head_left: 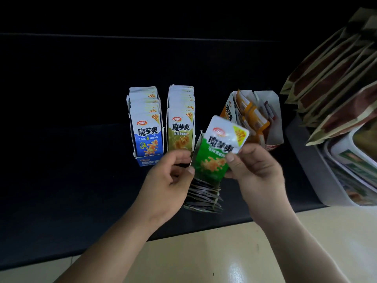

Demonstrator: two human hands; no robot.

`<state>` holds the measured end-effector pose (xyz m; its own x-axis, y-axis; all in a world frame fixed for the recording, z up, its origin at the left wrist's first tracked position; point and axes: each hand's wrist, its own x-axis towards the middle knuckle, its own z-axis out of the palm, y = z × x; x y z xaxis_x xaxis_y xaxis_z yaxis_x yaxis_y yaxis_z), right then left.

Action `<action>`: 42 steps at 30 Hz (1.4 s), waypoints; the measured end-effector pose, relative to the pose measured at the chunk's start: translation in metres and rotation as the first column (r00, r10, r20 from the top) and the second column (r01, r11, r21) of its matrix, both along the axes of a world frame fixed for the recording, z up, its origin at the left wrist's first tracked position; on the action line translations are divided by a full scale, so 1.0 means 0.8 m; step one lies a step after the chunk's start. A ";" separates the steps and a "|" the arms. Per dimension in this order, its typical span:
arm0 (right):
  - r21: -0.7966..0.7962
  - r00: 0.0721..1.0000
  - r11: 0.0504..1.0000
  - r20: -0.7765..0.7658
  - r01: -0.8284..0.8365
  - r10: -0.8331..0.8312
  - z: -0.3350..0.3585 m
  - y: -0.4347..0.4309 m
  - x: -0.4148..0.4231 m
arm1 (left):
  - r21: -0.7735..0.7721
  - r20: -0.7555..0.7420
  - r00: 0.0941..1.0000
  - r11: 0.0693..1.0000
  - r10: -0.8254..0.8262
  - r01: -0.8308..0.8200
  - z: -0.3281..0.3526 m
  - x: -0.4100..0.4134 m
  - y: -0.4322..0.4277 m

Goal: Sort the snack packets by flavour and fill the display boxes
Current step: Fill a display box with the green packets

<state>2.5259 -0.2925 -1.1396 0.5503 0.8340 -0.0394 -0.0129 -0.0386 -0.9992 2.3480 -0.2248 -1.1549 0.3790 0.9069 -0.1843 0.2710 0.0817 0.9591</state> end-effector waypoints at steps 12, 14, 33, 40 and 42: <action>-0.344 0.927 0.939 0.351 -0.006 0.134 -0.007 -0.007 0.016 | -0.016 -0.011 0.999 0.999 -0.048 0.048 0.006 -0.001 -0.005; -0.306 0.921 0.952 0.377 0.022 0.100 -0.002 0.007 0.013 | 0.039 -0.088 0.994 0.997 -0.065 0.068 0.001 0.001 -0.004; 0.107 0.971 0.992 0.239 -0.061 0.033 0.018 0.001 0.001 | -0.049 0.028 1.000 0.999 -0.002 0.004 0.014 0.003 0.000; 0.041 0.874 0.898 0.252 -0.438 0.415 0.023 -0.029 0.016 | -0.338 0.216 0.972 0.941 0.095 -0.017 0.020 0.005 0.015; 0.043 0.897 0.914 0.215 -0.404 0.386 0.025 -0.030 0.014 | -0.341 0.230 0.967 0.940 0.106 -0.022 0.018 0.006 0.016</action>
<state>2.5370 -0.3165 -1.1198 0.1639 0.9796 0.1160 0.1838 0.0852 -0.9793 2.3532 -0.2120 -1.1407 0.3932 0.8326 -0.3902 0.0183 0.4172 0.9086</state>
